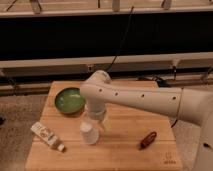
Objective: Place the ceramic cup over the eraser
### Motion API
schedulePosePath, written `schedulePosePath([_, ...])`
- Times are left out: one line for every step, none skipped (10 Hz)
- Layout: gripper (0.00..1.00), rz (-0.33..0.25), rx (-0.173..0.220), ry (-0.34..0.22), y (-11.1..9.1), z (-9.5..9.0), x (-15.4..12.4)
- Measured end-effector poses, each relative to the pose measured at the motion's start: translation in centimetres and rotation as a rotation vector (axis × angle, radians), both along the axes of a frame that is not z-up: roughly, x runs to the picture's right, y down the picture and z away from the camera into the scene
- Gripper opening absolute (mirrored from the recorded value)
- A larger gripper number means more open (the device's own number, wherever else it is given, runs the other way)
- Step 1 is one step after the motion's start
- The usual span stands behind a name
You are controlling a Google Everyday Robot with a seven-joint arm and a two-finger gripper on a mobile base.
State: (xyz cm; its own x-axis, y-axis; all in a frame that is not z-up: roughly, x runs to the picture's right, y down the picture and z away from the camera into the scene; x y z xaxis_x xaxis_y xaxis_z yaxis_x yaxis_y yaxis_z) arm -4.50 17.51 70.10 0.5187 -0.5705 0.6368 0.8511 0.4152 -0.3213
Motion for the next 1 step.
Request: schedulePosePath([0.8, 0.002, 0.002, -0.003, -0.47, -0.48, 0.2])
